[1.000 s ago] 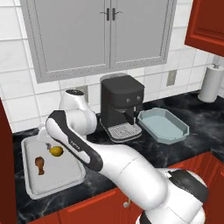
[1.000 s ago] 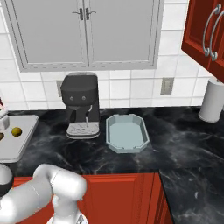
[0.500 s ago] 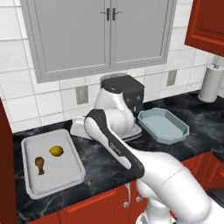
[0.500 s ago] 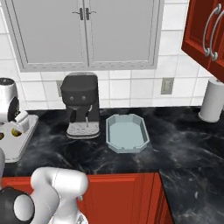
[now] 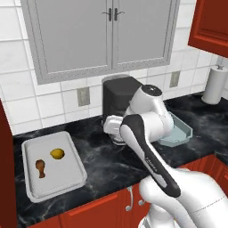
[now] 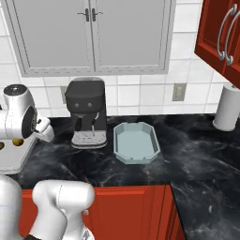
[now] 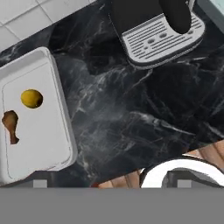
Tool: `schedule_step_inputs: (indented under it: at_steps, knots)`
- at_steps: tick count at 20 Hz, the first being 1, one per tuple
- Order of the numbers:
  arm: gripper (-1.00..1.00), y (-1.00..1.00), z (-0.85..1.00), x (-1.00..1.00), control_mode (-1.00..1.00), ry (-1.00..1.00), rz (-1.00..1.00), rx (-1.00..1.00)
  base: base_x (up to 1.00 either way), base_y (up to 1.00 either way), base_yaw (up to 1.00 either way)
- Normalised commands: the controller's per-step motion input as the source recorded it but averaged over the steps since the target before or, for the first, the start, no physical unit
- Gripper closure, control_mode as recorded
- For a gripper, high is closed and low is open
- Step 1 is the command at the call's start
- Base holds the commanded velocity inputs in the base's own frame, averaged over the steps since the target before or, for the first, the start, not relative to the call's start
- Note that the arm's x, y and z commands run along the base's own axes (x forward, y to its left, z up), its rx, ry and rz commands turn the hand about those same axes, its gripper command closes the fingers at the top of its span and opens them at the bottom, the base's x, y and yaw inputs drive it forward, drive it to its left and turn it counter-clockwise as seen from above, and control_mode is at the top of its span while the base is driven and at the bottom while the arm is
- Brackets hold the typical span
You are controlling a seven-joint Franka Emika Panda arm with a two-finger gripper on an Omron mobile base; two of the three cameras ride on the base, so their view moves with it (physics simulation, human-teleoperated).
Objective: Place one lemon and one chicken drumstick in each tupperware on the nearby counter, to pack two identical lunches.
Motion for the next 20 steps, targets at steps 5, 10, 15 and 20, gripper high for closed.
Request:
schedule_step_inputs:
  at_steps: [5,10,15,20]
  knots:
    - [-1.00,-1.00,0.60,-0.58,-1.00,-0.30,0.01,-0.15,0.00,0.00,0.00]
    - [-1.00,-0.74,0.26,-0.29,-1.00,-0.20,0.01,-0.26,0.00,0.00,0.00]
    - [-1.00,-0.43,-0.04,-0.51,-1.00,-0.08,0.00,-0.14,0.00,0.00,0.00]
    - [-1.00,0.00,0.00,0.00,1.00,0.00,0.00,0.00,-1.00,-0.13,0.06]
